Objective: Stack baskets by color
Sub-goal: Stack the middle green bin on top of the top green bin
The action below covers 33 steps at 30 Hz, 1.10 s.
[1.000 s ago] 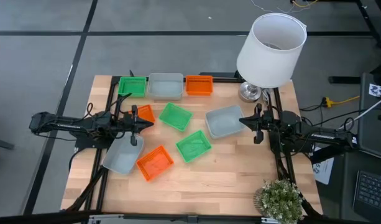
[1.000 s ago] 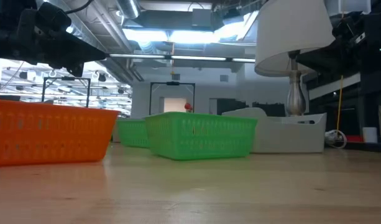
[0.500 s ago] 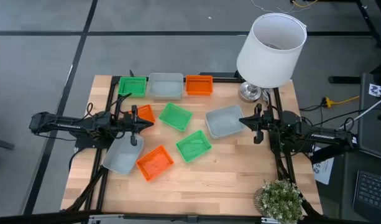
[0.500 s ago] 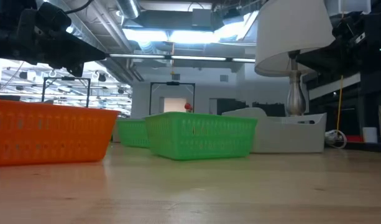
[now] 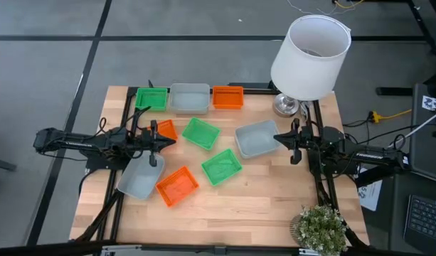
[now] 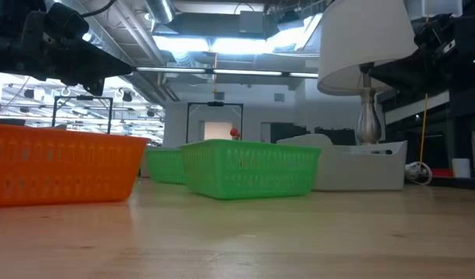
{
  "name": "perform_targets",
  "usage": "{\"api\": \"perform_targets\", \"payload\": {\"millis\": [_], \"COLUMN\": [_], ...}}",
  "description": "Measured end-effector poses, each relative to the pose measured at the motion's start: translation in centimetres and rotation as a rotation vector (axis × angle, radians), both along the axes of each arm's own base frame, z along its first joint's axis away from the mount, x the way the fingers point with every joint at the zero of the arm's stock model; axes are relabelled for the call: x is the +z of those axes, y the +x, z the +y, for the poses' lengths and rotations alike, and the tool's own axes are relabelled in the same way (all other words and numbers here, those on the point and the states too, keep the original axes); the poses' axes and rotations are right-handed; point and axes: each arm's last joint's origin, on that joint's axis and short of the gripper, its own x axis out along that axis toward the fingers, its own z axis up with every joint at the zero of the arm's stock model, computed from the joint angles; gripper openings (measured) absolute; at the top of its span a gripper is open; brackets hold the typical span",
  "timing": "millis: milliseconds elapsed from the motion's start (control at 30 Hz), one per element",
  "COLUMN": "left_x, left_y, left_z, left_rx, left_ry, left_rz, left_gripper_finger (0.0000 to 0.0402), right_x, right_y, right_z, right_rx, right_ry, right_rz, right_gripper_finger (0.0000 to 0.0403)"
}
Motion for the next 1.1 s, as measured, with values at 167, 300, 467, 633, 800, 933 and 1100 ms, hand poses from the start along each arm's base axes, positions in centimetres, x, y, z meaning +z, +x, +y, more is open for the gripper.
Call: {"api": "perform_targets", "payload": {"millis": [167, 300, 467, 633, 800, 933, 1100], "left_x": [0.00, -0.01, 0.00, 0.02, 0.06, 0.05, -0.08], "left_y": [0.00, 0.00, 0.00, 0.00, 0.00, 0.00, 0.01], "left_z": [0.00, 0.00, 0.00, 0.00, 0.00, 0.00, 0.00], "left_rx": [0.000, 0.000, 0.000, 0.000, 0.000, -0.001, -0.001], "left_ry": [0.000, 0.000, 0.000, 0.000, 0.002, -0.008, -0.009], "left_rz": [0.000, 0.000, 0.000, -0.003, -0.006, -0.007, 0.007], "left_gripper_finger": [0.0000, 0.0000, 0.0000, 0.0000, 0.0000, 0.0000, 0.0000], "right_x": [0.07, 0.06, 0.08, 0.08, 0.08, 0.02, -0.25], "right_y": [0.00, 0.00, 0.01, 0.01, 0.02, 0.02, 0.03], "right_z": [0.00, 0.04, 0.18, 0.18, 0.17, 0.16, 0.18], "right_rx": [0.005, 0.025, 0.072, 0.071, 0.068, 0.063, 0.068], "right_ry": [0.100, 0.186, 0.184, 0.184, 0.175, 0.169, 0.193], "right_rz": [-0.020, -0.029, -0.027, -0.027, -0.026, -0.020, 0.006], "right_gripper_finger": [0.0016, 0.0016, 0.0016, 0.0016, 0.0016, 0.0016, 0.0016]}}
